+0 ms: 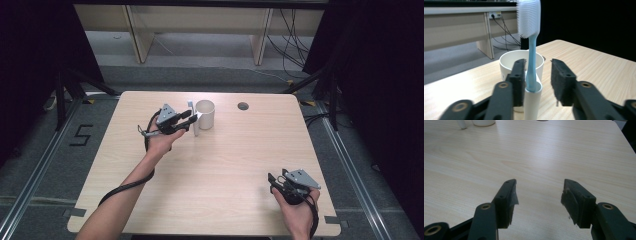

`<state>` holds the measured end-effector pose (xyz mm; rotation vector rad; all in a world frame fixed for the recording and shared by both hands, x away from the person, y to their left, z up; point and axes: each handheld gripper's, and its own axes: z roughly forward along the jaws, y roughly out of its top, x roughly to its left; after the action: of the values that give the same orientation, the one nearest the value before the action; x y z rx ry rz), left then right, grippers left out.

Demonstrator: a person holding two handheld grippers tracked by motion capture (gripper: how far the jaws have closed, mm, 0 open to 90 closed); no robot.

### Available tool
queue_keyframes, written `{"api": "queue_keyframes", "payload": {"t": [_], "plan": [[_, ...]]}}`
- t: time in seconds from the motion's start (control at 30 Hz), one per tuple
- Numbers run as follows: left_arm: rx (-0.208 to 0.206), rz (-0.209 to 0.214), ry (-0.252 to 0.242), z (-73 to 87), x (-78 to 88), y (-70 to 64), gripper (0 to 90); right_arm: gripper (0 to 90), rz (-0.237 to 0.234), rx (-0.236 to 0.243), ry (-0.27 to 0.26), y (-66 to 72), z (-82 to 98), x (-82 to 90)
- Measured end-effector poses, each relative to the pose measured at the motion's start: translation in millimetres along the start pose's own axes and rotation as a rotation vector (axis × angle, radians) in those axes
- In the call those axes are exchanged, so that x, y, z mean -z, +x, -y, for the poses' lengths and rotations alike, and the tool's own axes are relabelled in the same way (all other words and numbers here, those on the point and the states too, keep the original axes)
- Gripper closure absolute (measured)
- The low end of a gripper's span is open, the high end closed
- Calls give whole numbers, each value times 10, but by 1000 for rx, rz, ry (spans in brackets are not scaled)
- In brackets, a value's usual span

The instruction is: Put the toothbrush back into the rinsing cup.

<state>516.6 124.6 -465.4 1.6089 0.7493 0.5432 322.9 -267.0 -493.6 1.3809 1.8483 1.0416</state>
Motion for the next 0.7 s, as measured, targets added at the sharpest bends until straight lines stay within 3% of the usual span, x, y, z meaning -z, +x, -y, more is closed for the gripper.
{"api": "queue_keyframes", "payload": {"t": [0.1,0.17,0.2,0.3,0.33,0.4,0.43,0.57,0.6,0.63,0.7], "plan": [[1,-9,15,6,16,-4,560,455,-2,5,8,2,-2,0],[6,-11,24,10,29,-10,524,455,-8,-9,13,12,-2,1],[4,-10,29,11,37,-10,511,454,-1,-43,25,43,1,10],[-4,-11,47,15,58,-12,473,454,-3,-31,21,37,4,-2],[-3,-12,49,18,63,-10,462,455,5,1,6,13,3,-12],[2,-21,61,19,84,-7,445,454,-2,-33,26,35,1,-1],[2,-25,67,21,97,-4,438,455,6,10,10,1,-2,-8],[6,-31,86,21,144,-2,418,455,13,16,-4,-16,-1,-7],[7,-34,91,22,154,-5,415,455,8,-20,6,8,3,-4],[2,-35,97,21,166,-7,412,455,11,12,-5,-18,0,-8],[2,-28,98,24,181,-10,408,455,12,16,-7,-20,2,-16]]}}
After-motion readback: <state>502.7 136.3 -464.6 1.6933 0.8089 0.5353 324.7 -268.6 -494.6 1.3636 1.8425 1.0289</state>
